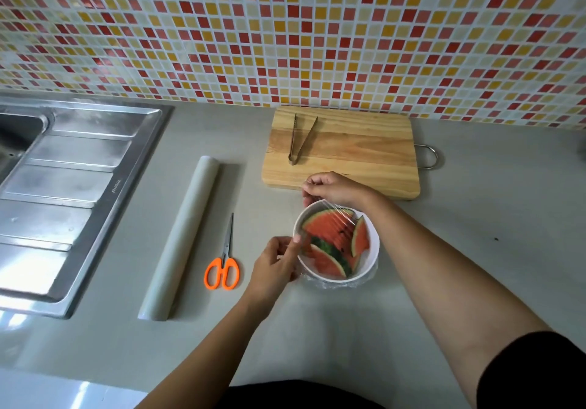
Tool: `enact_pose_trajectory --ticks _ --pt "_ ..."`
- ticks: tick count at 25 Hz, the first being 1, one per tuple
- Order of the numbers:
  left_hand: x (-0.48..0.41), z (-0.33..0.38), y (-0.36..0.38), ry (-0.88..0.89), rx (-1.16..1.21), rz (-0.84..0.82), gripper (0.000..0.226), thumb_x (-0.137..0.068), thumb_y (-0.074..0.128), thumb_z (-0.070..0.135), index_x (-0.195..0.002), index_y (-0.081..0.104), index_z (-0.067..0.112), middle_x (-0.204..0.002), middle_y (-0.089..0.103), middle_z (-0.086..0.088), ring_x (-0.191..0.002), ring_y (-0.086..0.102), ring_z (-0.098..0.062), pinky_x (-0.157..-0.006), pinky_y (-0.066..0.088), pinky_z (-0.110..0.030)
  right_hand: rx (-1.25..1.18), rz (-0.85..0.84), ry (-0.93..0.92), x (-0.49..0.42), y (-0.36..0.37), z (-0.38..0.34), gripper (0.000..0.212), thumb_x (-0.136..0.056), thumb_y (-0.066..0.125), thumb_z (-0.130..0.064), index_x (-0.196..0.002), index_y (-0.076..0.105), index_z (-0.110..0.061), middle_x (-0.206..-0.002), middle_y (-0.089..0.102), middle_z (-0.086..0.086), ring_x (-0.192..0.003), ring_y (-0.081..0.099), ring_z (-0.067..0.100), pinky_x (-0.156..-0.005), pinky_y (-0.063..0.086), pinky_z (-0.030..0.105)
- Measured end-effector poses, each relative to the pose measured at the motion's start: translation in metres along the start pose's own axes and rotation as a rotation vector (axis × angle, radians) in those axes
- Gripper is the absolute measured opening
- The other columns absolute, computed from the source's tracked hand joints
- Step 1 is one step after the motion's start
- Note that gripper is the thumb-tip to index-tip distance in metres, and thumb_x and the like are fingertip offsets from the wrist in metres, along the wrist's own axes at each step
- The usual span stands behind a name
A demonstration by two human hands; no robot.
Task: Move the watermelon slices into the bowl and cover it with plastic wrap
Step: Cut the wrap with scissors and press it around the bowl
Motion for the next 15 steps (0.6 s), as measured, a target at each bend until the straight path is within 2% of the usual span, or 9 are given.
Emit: enact_pose_trajectory --ticks 3,7,9,11,14,15 --pt "0.010 -0.004 -0.003 0.069 -0.038 -0.018 0.030 -0.087 0.058 0.043 -0.096 0.059 0.014 -0.078 0.062 0.001 -0.057 0.053 0.001 -0.053 0.044 -0.015 -0.007 0.008 0.012 0.000 -0.001 0.000 0.021 -0.096 0.048 -0.023 -0.081 0.061 -0.018 -0.077 0.068 -0.001 -0.072 0.062 0.011 -0.077 0.049 0.026" --pt "0.014 -0.004 -0.009 0.097 0.020 -0.027 0.021 -0.091 0.057 0.029 -0.085 0.061 0.010 -0.053 0.055 0.015 -0.048 0.045 0.003 -0.048 0.037 -0.011 -0.004 0.019 -0.004 -0.001 -0.004 0.001 0.022 -0.095 0.050 -0.023 -0.078 0.063 -0.017 -0.075 0.067 -0.001 -0.072 0.061 0.010 -0.079 0.047 0.027" --pt "0.015 -0.003 -0.012 0.118 0.056 -0.023 0.021 -0.090 0.059 0.027 -0.072 0.059 0.016 -0.053 0.052 0.013 -0.051 0.044 0.000 -0.051 0.037 -0.012 0.021 0.037 -0.009 -0.002 -0.005 0.001 0.023 -0.094 0.050 -0.024 -0.077 0.064 -0.020 -0.076 0.066 -0.002 -0.076 0.059 0.012 -0.086 0.046 0.030" --pt "0.016 -0.005 -0.014 0.140 0.073 -0.036 0.023 -0.090 0.060 0.024 -0.068 0.057 0.019 -0.059 0.052 0.010 -0.059 0.047 -0.004 -0.059 0.041 -0.017 0.036 0.072 -0.010 -0.003 -0.008 0.001 0.024 -0.094 0.049 -0.025 -0.076 0.064 -0.021 -0.074 0.063 -0.004 -0.077 0.056 0.013 -0.086 0.044 0.031" --pt "0.017 -0.010 -0.018 0.116 0.122 -0.103 0.010 -0.085 0.065 0.024 -0.081 0.063 0.015 -0.069 0.053 -0.002 -0.066 0.049 -0.011 -0.066 0.043 -0.025 0.034 0.106 -0.011 -0.003 -0.009 0.003 0.024 -0.095 0.047 -0.024 -0.075 0.062 -0.022 -0.070 0.056 -0.005 -0.072 0.049 0.012 -0.077 0.040 0.025" --pt "0.016 -0.013 -0.021 0.090 0.148 -0.121 0.016 -0.081 0.068 0.028 -0.089 0.064 0.015 -0.071 0.051 -0.007 -0.067 0.050 -0.013 -0.067 0.044 -0.027 0.027 0.116 -0.010 -0.002 -0.010 0.003 0.024 -0.095 0.047 -0.024 -0.075 0.062 -0.022 -0.069 0.054 -0.005 -0.070 0.048 0.011 -0.075 0.039 0.023"
Point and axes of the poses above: each hand's wrist, its own x-axis away from the middle knuckle, its own y-axis out of the palm, z = x × y, the point moved 6 cm from there along -x, towards the middle knuckle
